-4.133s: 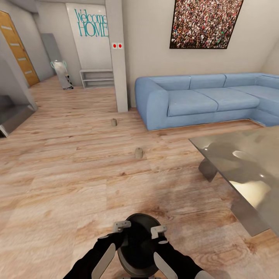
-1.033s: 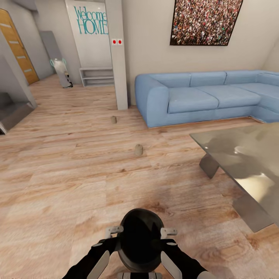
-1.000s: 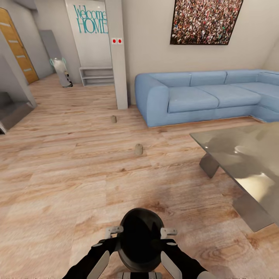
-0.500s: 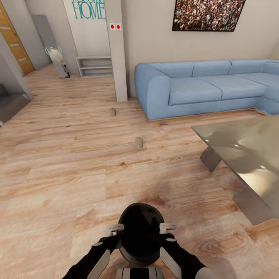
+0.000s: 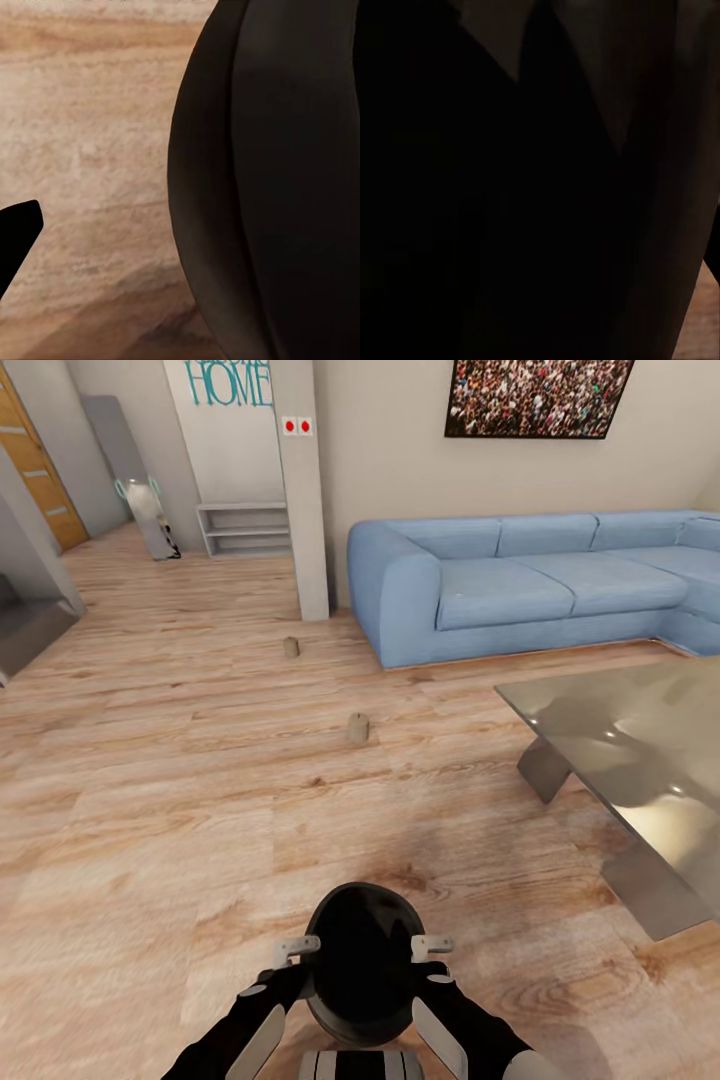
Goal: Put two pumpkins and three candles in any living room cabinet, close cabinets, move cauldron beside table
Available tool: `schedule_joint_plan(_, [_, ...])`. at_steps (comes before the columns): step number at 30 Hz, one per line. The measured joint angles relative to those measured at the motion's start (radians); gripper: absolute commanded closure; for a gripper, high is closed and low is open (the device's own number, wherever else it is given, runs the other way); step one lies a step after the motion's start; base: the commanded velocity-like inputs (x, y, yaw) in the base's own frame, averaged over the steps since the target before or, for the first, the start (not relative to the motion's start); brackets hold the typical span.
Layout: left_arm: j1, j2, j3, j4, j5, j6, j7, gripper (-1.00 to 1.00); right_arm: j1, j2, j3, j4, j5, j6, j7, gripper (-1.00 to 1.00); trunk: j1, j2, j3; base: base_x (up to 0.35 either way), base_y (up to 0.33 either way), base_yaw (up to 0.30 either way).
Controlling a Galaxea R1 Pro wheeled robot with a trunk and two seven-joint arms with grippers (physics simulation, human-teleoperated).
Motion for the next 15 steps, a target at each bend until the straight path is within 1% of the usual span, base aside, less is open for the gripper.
schedule_joint_plan(1, [0.001,-0.001,0.002,0.001,0.006,-0.003,-0.009,1.00,0.003,0.000,0.000,-0.005,0.002,0.000,-0.001,1.00,0.000,0.000,0.000,0.000,0.000,0.000])
schedule_joint_plan(4, [0.001,-0.001,0.008,-0.003,0.006,-0.004,-0.006,1.00,0.012,0.000,0.001,-0.014,-0.002,0.000,0.002,1.00,0.000,0.000,0.000,0.000,0.000,0.000])
schedule_joint_plan(8, [0.000,0.001,0.012,0.000,-0.004,-0.003,-0.007,1.00,0.013,0.000,0.003,-0.016,-0.010,-0.003,0.000,1.00,0.001,0.000,0.000,0.000,0.000,0.000])
schedule_joint_plan(15, [0.000,0.000,0.014,0.004,-0.005,-0.006,-0.008,1.00,0.013,0.001,0.002,-0.016,-0.013,-0.003,0.001,1.00,0.001,0.000,0.000,0.000,0.000,0.000])
